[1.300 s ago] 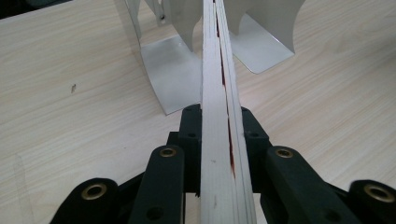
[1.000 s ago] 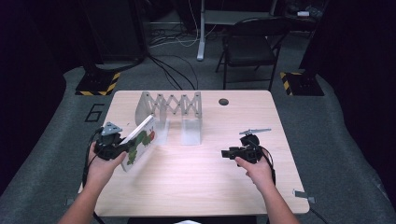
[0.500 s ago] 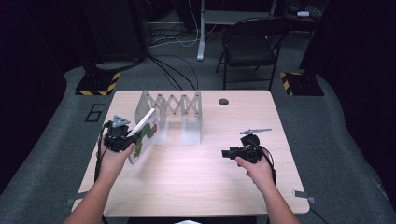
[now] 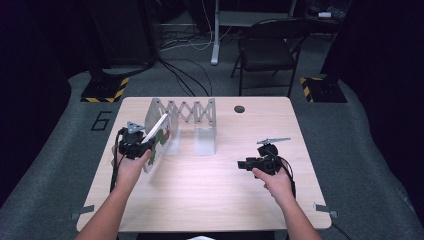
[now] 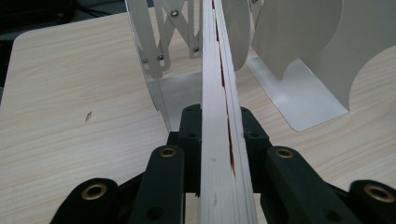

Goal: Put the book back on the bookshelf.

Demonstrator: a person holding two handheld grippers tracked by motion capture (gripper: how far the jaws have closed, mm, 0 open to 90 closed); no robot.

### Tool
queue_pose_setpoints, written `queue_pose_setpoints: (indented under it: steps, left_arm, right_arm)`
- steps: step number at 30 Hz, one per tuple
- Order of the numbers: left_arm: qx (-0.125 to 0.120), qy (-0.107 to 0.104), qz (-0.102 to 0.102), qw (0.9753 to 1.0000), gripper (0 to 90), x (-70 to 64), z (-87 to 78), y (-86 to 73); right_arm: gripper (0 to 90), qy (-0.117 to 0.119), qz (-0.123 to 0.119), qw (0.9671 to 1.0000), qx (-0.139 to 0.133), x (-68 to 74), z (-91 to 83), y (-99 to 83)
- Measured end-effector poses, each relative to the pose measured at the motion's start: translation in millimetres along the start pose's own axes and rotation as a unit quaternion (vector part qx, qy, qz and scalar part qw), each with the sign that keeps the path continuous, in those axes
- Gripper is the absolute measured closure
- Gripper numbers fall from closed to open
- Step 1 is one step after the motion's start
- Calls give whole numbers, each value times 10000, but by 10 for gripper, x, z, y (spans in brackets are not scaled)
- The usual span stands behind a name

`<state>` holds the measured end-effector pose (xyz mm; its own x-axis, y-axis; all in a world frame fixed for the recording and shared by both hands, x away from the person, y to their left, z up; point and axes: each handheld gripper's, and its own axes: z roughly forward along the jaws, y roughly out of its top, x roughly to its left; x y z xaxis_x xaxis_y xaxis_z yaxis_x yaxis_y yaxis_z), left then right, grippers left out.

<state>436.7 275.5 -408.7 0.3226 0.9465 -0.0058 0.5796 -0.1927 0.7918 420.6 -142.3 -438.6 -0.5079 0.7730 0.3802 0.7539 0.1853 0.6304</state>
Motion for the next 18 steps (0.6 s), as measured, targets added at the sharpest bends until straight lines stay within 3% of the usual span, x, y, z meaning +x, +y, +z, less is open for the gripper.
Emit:
queue_pose_setpoints:
  steps: [16, 18]
  left_arm:
    - [-51, 246, -158, 9996, 758, -104, 219, 49]
    - [-94, 276, -226, 9993, 758, -134, 243, 55]
  right_arm:
    - [510, 13, -61, 10000, -67, -30, 0, 0]
    - [510, 10, 20, 10000, -15, -23, -11, -1]
